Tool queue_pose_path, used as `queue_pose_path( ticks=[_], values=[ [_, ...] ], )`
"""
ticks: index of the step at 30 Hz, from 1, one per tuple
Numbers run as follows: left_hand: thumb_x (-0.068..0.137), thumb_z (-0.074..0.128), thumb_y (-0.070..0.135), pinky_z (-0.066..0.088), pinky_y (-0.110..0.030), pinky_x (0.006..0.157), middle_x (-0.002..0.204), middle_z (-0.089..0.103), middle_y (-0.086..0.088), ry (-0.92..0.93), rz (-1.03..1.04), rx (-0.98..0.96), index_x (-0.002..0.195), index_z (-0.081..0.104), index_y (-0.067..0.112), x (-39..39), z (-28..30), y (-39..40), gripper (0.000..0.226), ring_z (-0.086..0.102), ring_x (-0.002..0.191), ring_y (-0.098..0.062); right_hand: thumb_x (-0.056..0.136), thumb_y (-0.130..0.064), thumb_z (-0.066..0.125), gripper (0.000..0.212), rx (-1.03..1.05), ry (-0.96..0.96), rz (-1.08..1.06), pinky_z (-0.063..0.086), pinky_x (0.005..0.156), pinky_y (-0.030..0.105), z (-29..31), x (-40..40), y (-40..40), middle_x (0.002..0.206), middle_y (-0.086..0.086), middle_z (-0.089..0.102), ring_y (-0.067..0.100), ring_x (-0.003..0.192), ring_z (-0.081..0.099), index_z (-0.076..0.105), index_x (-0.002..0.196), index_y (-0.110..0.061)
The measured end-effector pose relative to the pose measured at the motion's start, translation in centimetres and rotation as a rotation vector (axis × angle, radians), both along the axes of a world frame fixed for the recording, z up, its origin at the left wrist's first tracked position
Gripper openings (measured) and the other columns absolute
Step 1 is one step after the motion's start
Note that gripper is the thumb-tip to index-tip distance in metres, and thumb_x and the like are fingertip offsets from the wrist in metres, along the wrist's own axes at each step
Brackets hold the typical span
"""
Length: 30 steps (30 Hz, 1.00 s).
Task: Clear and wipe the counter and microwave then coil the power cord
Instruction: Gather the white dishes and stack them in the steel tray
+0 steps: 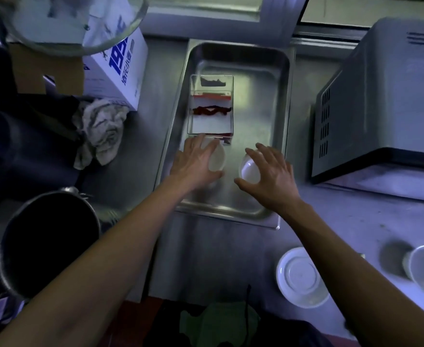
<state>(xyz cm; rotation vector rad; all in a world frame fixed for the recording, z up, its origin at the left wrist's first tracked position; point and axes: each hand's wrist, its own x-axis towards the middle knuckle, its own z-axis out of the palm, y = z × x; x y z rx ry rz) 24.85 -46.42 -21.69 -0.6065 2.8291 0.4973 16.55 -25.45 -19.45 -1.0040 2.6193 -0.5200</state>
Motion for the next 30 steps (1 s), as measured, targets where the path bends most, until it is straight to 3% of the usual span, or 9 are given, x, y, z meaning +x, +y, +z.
queue_pose_path(
  ticks=[8,18,30],
  values=[
    [0.068,0.076,0.056,0.042,-0.058,0.099,0.151,0.026,-0.005,0.003,-0.044,0.004,0.145,0.033,0.034,-3.1,-0.1,-2.9,0.091,0.021,0.141,-0.032,0.080,-0.059,0.070,0.080,0.000,-0.025,-0.043,0.027,0.116,0.048,-0.4,-1.6,-1.9,0.159,0.002,0.034,0.027,0.147,0.028,0.041,0.149,-0.029],
    [0.071,0.075,0.060,0.039,-0.060,0.103,0.157,0.021,-0.007,0.010,-0.072,-0.042,0.147,0.029,0.035,-8.4,-0.3,-5.7,0.092,0.017,0.144,-0.033,0.081,-0.060,0.068,0.081,0.043,-0.041,-0.085,0.025,0.119,0.045,-0.8,-3.9,-3.8,0.161,-0.001,0.030,0.023,0.149,0.024,0.039,0.150,-0.029],
    [0.070,0.075,0.057,0.040,-0.062,0.103,0.161,0.016,-0.010,-0.011,-0.164,-0.060,0.150,0.029,0.028,-5.2,-1.3,-4.6,0.097,0.017,0.146,-0.036,0.080,-0.058,0.071,0.079,0.009,-0.031,-0.070,0.027,0.118,0.044,-1.5,-3.8,-3.9,0.158,0.003,0.036,0.026,0.147,0.030,0.044,0.148,-0.026]
  ],
)
